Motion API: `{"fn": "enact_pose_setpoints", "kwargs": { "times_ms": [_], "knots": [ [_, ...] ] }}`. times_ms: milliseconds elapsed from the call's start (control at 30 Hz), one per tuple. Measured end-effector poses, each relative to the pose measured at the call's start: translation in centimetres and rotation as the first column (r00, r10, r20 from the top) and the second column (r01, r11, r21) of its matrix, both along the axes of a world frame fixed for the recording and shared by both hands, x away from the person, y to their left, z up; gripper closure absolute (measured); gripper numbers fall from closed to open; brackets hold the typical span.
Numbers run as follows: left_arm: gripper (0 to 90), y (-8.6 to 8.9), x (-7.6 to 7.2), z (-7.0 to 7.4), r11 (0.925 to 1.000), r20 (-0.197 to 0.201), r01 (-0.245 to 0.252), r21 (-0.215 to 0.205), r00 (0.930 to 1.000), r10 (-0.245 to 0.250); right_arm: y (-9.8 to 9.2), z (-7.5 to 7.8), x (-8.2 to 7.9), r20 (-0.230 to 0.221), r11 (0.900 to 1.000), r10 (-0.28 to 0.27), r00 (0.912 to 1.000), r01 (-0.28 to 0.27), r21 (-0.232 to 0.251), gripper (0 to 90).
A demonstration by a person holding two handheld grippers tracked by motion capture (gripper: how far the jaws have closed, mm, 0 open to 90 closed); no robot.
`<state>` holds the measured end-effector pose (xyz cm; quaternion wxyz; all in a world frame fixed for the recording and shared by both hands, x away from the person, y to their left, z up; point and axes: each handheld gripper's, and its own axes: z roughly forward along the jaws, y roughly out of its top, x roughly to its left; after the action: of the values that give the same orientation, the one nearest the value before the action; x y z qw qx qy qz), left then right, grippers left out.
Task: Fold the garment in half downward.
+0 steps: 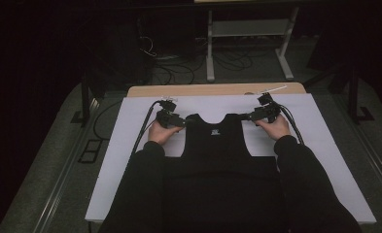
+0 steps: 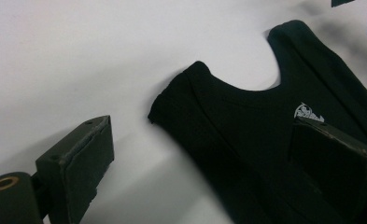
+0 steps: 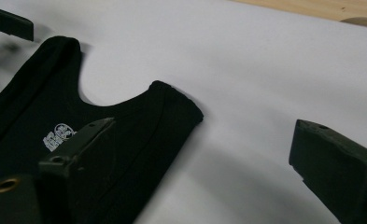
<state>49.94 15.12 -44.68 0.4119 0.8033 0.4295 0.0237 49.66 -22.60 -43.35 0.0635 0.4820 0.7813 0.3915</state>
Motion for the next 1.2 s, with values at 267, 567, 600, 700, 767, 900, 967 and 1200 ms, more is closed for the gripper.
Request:
{"fn": "enact_pose_setpoints", "kwargs": {
  "times_ms": [267,567,600,700,767,900,967,1200],
  "knots": [
    [14.1,-0.4,0.2,-0.4,0.9995,0.004,-0.03,-0.008,0.9995,0.03,1.4,-0.7,0.1,0.005,1.0,0.008,1.0,-0.008,-0.021,16.8],
    [23.8,-1.3,0.0,-0.3,0.9991,0.0,-0.042,-0.006,0.9991,0.042,3.0,-1.5,0.0,0.011,0.999,-0.021,0.9997,0.021,-0.049,36.5],
    [25.9,-1.5,0.0,-0.3,0.9993,0.004,-0.037,0.004,0.9993,0.037,3.2,-1.5,0.0,0.012,0.998,-0.022,0.9997,0.022,-0.059,39.5],
    [36.7,-2.2,-0.3,-0.2,0.996,0.044,-0.042,0.078,0.9983,0.038,3.5,-1.5,0.0,0.015,0.997,-0.037,0.9992,0.038,-0.064,50.6],
    [45.0,-2.5,-0.4,-0.2,0.9949,0.057,-0.046,0.09,0.9976,0.041,3.6,-1.3,-0.1,0.024,0.998,-0.04,0.9989,0.041,-0.055,58.9],
    [55.3,-3.0,-0.6,-0.2,0.9927,0.073,-0.056,0.106,0.9961,0.049,3.7,-1.5,-0.1,0.014,0.996,-0.025,0.9996,0.026,-0.087,72.8],
    [61.9,-3.2,-0.7,-0.1,0.991,0.078,-0.064,0.118,0.9955,0.055,3.7,-1.5,-0.2,0.0,0.995,-0.021,0.9998,0.021,-0.093,80.3],
    [83.0,-3.3,-1.0,0.1,0.9891,0.09,-0.088,0.118,0.9929,0.078,3.9,-1.0,-0.6,-0.002,0.993,-0.008,1.0,0.008,-0.115,85.4]
  ]
}}
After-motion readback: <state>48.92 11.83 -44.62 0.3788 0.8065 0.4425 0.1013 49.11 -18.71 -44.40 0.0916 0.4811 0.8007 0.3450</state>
